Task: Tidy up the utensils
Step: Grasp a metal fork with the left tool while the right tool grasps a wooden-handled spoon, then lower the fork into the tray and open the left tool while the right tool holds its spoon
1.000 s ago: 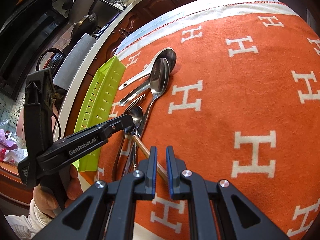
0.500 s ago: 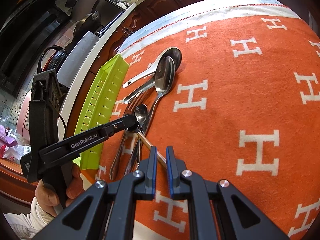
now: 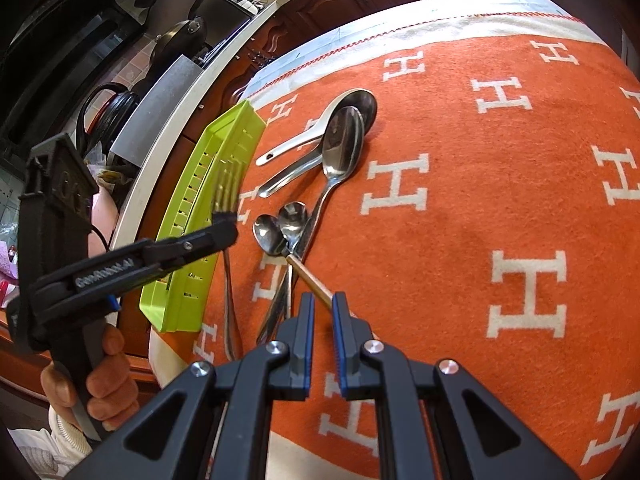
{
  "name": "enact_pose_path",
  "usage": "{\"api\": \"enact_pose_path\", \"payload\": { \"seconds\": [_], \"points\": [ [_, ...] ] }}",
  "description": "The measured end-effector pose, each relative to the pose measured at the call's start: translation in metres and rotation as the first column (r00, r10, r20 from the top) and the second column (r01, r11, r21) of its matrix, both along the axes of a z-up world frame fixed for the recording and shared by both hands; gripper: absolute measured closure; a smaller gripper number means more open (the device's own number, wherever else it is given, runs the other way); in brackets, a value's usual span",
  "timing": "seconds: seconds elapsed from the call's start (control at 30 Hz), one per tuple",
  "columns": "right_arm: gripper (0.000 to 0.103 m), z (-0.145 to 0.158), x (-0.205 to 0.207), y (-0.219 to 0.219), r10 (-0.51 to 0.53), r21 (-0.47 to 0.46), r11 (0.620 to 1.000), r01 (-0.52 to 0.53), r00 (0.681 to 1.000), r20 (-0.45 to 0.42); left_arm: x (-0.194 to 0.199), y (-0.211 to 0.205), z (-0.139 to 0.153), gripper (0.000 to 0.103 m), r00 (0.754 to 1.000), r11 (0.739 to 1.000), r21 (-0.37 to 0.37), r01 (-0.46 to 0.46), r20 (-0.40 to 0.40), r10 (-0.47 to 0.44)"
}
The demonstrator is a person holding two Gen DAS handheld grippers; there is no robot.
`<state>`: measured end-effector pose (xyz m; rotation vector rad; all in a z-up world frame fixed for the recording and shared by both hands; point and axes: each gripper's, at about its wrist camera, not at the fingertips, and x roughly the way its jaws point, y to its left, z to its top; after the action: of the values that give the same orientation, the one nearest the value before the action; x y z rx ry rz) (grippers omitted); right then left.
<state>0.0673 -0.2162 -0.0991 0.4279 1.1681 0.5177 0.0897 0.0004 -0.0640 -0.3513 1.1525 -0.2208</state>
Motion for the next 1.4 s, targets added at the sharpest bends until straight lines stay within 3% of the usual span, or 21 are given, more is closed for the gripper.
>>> {"api": "enact_pose_path", "payload": {
  "seconds": [0.57, 0.93, 1.23, 1.4],
  "points": [
    [0.093, 0.014, -0.008, 0.039, 0.099, -0.062, 0.994, -0.095, 0.993, 0.061, -0.02, 0.036, 0.023, 0.103, 0.998, 0.996, -0.085, -0.023, 0.063, 0.028],
    [0.093, 0.013, 0.013, 0.048, 0.123, -0.204, 0.974, -0.096, 0.985, 0.121, -0.039, 0.056, 0.054, 0.103, 0.993, 0.991, -0.13, -0.033, 0.109, 0.047],
    [0.093, 0.007, 0.018, 0.07, 0.219, -0.313, 0.936, -0.161, 0.963, 0.159, -0.057, 0.096, 0.111, 0.103, 0.965, 0.99, -0.053, -0.129, 0.222, 0.137],
    [0.092, 0.005, 0.019, 0.077, 0.257, -0.362, 0.914, -0.182, 0.951, 0.172, -0.05, 0.122, 0.119, 0.103, 0.952, 0.978, 0.004, -0.209, 0.23, 0.202]
  ]
}}
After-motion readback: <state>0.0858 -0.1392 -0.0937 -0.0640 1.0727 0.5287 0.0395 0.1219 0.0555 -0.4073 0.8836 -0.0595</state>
